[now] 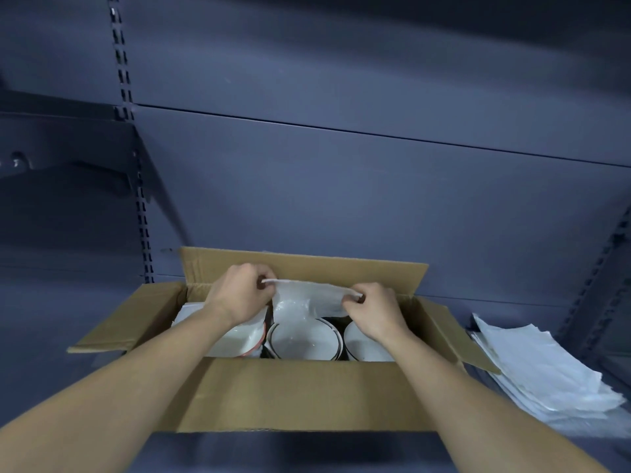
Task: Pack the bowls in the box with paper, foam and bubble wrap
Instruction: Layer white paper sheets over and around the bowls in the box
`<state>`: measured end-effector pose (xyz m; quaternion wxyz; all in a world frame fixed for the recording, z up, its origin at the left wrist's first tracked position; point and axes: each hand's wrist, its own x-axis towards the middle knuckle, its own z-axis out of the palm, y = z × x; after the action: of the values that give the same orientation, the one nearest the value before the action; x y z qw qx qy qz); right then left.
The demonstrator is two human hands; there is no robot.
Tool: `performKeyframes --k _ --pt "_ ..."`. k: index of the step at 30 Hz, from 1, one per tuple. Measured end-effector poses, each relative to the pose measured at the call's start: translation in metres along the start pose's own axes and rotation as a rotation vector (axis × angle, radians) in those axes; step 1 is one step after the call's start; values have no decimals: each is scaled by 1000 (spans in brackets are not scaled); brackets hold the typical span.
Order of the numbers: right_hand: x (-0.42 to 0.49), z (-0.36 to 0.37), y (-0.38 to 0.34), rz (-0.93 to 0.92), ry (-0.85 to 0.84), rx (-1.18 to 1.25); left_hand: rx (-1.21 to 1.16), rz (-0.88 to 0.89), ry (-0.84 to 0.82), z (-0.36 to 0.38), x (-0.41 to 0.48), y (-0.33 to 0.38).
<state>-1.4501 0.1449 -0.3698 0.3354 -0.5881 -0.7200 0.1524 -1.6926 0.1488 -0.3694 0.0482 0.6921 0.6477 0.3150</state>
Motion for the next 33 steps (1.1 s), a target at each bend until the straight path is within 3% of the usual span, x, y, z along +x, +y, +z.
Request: performKeyframes --k 8,16,26,33 --pt "2 -2 -2 -10 102 62 -65 150 185 -2 1 0" --pt "-1 2 1 -1 -30 -10 83 48 -36 1 -8 0" --pt "-1 -7 -2 -37 89 49 -45 160 192 -1 -2 6" --pt "-3 -5 4 -9 -47 -18 65 144 102 2 -7 -3"
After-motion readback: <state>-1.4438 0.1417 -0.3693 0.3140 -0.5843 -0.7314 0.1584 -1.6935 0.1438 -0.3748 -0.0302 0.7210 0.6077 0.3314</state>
